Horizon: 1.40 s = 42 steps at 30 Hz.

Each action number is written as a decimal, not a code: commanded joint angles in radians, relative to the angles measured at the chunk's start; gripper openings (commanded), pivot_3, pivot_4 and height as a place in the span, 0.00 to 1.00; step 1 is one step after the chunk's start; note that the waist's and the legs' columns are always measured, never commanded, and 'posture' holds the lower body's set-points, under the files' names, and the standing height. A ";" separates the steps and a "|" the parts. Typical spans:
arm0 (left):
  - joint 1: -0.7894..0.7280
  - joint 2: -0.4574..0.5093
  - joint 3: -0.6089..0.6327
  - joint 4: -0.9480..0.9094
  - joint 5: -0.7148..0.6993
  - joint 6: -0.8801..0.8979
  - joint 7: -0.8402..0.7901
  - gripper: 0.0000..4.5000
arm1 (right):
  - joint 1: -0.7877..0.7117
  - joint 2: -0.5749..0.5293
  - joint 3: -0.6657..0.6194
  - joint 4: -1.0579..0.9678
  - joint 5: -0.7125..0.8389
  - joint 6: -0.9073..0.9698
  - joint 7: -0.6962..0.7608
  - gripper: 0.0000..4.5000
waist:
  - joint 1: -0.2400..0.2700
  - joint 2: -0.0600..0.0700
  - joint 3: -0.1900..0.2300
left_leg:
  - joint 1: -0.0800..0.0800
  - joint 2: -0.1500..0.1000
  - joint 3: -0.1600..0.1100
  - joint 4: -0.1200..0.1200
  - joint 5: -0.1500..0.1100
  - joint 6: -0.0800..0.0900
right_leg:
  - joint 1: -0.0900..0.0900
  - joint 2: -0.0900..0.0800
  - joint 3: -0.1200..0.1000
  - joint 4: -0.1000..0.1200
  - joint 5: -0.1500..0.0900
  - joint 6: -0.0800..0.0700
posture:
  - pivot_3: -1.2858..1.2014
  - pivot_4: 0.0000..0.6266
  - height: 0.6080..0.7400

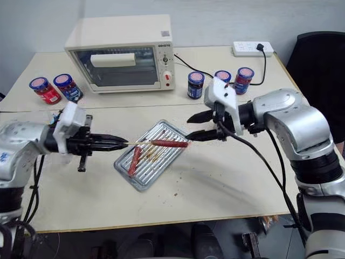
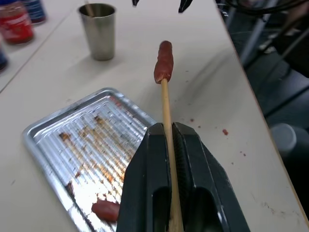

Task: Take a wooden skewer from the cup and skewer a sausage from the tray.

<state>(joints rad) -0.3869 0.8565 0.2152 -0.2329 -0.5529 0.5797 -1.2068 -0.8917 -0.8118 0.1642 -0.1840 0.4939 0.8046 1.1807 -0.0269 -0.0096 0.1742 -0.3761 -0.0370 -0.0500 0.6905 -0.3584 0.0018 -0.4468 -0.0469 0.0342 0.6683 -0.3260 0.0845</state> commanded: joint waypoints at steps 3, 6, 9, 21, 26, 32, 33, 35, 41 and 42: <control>0.188 -0.042 0.270 -0.200 -0.056 0.080 0.236 0.00 | -0.024 0.039 -0.095 -0.037 0.085 0.058 -0.045 0.64 | 0.003 0.000 0.000 | 0.000 0.000 0.000 0.001 0.000 0.000 | 0.001 0.000 0.000 -0.001 0.000 0.000 | 0.52 0.24 1.00; 0.292 -0.097 0.425 -0.260 -0.044 0.104 0.373 0.00 | -0.017 0.067 -0.092 -0.054 0.081 0.044 -0.075 0.77 | 0.003 0.000 0.000 | 0.000 0.000 0.000 0.000 0.000 0.000 | 0.000 0.000 0.000 0.000 0.000 0.000 | 0.52 0.24 1.00; 0.385 -0.166 0.562 -0.313 -0.018 0.115 0.513 0.00 | -0.007 0.085 -0.083 -0.063 0.076 0.022 -0.091 0.92 | 0.001 0.000 0.000 | 0.000 0.000 0.000 0.000 0.000 0.000 | 0.000 0.000 0.000 -0.002 0.000 0.000 | 0.52 0.24 1.00; 0.575 -0.432 0.740 -0.360 0.125 0.126 0.971 0.00 | 0.011 0.130 -0.069 -0.077 0.093 0.010 -0.108 0.92 | 0.016 -0.002 -0.001 | 0.001 0.000 0.000 0.000 -0.001 0.000 | 0.001 0.000 0.000 -0.005 0.000 0.000 | 0.52 0.24 1.00; 0.540 -0.423 0.697 -0.337 0.125 0.173 1.043 0.00 | 0.006 0.142 -0.067 -0.079 0.093 0.013 -0.113 0.92 | 0.030 -0.002 -0.001 | 0.001 0.000 -0.001 0.000 -0.001 0.000 | 0.002 0.000 -0.001 -0.005 0.000 0.000 | 0.52 0.24 1.00; 0.452 -0.337 0.634 -0.227 0.129 0.179 1.041 0.00 | 0.005 0.156 -0.075 -0.086 0.105 0.024 -0.128 0.92 | 0.026 -0.002 -0.001 | 0.001 0.000 -0.001 -0.001 -0.001 -0.001 | 0.002 0.000 -0.001 -0.005 0.000 0.000 | 0.52 0.24 1.00; 0.435 -0.324 0.633 -0.202 0.124 0.182 1.039 0.06 | 0.006 0.158 -0.076 -0.089 0.106 0.025 -0.131 0.93 | 0.026 -0.002 -0.001 | 0.001 0.000 -0.001 -0.001 -0.001 -0.001 | 0.002 0.000 -0.001 -0.005 0.000 0.000 | 0.52 0.24 1.00; 0.412 -0.296 0.633 -0.167 0.120 0.179 1.032 0.16 | 0.009 0.161 -0.082 -0.092 0.111 0.031 -0.143 0.93 | 0.026 -0.002 -0.001 | 0.001 0.000 -0.001 -0.001 -0.001 -0.001 | 0.002 0.000 -0.001 -0.005 0.000 0.000 | 0.52 0.24 1.00; 0.422 -0.258 0.651 -0.174 0.104 0.188 1.007 0.46 | 0.027 0.149 -0.102 -0.099 0.137 0.065 -0.167 1.00 | 0.023 -0.002 -0.001 | 0.001 0.000 -0.001 -0.003 -0.001 -0.001 | 0.002 0.000 -0.001 -0.007 0.000 0.000 | 0.52 0.24 1.00; 0.431 -0.254 0.662 -0.189 0.090 0.197 0.997 0.51 | 0.031 0.144 -0.102 -0.102 0.136 0.062 -0.168 1.00 | 0.023 -0.002 -0.001 | 0.001 0.000 -0.001 -0.003 -0.001 -0.001 | 0.002 0.000 -0.001 -0.007 0.000 0.000 | 0.52 0.24 1.00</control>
<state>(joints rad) 0.0294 0.5798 0.8380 -0.3799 -0.4448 0.7735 -0.1936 -0.8648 -0.6543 0.1020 -0.2413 0.6101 0.8673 1.0170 -0.0042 -0.0119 0.1728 -0.3747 -0.0368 -0.0506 0.6879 -0.3594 0.0013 -0.4451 -0.0467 0.0335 0.6611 -0.3260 0.0845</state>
